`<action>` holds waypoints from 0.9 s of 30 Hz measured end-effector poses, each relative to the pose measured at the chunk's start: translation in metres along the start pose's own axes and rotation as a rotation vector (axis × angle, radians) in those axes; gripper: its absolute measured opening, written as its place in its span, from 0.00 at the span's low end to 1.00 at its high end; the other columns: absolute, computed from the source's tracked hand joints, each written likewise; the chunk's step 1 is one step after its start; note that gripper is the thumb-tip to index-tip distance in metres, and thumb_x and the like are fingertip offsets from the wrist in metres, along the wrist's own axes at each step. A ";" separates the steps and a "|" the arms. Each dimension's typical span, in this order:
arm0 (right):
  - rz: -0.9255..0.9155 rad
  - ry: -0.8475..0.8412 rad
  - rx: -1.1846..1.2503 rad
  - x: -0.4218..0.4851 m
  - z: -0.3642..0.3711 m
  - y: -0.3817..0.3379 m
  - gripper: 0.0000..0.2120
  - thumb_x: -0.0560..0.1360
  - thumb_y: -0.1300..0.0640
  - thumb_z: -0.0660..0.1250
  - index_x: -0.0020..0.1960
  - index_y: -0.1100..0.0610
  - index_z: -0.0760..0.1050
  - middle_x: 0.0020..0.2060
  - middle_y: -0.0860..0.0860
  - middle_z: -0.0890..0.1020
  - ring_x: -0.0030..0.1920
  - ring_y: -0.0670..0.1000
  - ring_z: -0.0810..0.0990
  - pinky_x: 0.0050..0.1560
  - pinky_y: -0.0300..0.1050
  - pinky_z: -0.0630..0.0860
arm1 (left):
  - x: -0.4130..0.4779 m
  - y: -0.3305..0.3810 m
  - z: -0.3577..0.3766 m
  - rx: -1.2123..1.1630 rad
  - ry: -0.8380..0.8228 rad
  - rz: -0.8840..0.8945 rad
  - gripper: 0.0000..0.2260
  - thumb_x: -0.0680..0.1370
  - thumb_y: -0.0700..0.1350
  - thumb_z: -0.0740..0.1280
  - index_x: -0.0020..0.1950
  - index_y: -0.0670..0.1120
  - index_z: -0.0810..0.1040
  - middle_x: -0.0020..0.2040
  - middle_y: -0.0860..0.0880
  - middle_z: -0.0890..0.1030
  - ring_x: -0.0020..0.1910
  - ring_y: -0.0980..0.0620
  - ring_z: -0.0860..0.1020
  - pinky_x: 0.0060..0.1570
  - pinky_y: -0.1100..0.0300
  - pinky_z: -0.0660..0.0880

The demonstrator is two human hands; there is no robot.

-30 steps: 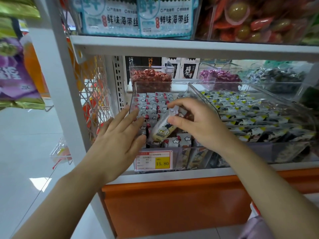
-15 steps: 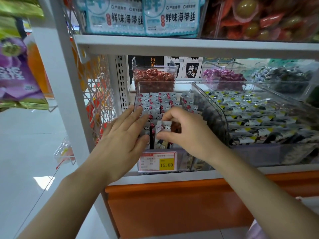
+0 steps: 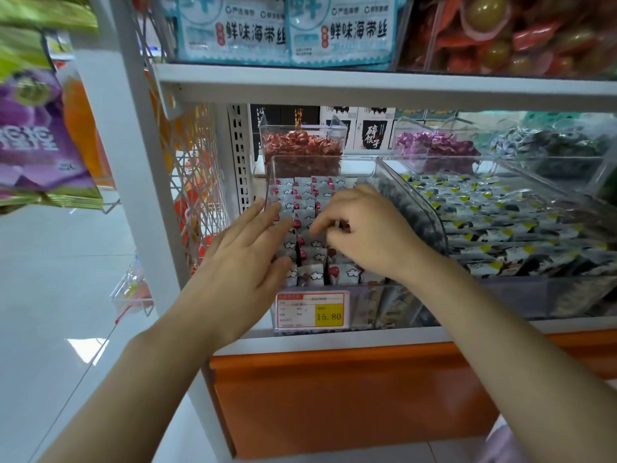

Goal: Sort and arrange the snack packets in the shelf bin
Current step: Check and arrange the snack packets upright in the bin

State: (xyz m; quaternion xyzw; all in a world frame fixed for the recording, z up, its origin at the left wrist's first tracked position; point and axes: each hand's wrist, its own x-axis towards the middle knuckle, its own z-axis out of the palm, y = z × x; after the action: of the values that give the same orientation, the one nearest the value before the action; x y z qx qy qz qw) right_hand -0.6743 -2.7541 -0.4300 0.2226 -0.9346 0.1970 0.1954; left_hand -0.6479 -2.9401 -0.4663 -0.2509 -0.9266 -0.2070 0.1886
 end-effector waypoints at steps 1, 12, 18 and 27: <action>0.008 -0.007 -0.017 0.003 0.001 0.002 0.10 0.73 0.59 0.64 0.48 0.50 0.82 0.41 0.41 0.73 0.50 0.48 0.66 0.52 0.47 0.66 | 0.000 0.000 0.000 -0.001 0.001 0.000 0.27 0.76 0.56 0.48 0.75 0.51 0.59 0.77 0.53 0.54 0.75 0.58 0.44 0.73 0.55 0.46; 0.005 0.070 0.248 0.004 0.006 0.002 0.03 0.73 0.56 0.69 0.41 0.54 0.78 0.36 0.42 0.75 0.40 0.43 0.72 0.43 0.36 0.67 | 0.002 0.001 0.003 -0.010 0.010 -0.007 0.22 0.80 0.53 0.51 0.73 0.49 0.63 0.76 0.51 0.59 0.76 0.54 0.49 0.74 0.50 0.50; 0.077 0.331 0.542 -0.009 -0.011 0.001 0.06 0.76 0.60 0.66 0.41 0.53 0.74 0.36 0.44 0.77 0.36 0.44 0.76 0.40 0.38 0.75 | 0.004 0.007 0.000 -0.022 0.090 -0.054 0.24 0.76 0.55 0.52 0.70 0.48 0.69 0.73 0.51 0.66 0.74 0.51 0.57 0.72 0.47 0.55; 0.285 0.460 1.139 -0.033 -0.021 0.008 0.07 0.78 0.64 0.61 0.42 0.60 0.75 0.31 0.49 0.80 0.31 0.47 0.80 0.33 0.39 0.78 | 0.003 0.018 -0.004 -0.055 0.204 -0.099 0.26 0.75 0.61 0.51 0.54 0.47 0.81 0.61 0.51 0.76 0.63 0.47 0.68 0.61 0.49 0.61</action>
State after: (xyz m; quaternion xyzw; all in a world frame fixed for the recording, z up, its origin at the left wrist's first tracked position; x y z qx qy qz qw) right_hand -0.6451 -2.7264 -0.4291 0.1170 -0.6375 0.7307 0.2142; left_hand -0.6397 -2.9265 -0.4561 -0.1875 -0.9080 -0.2656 0.2644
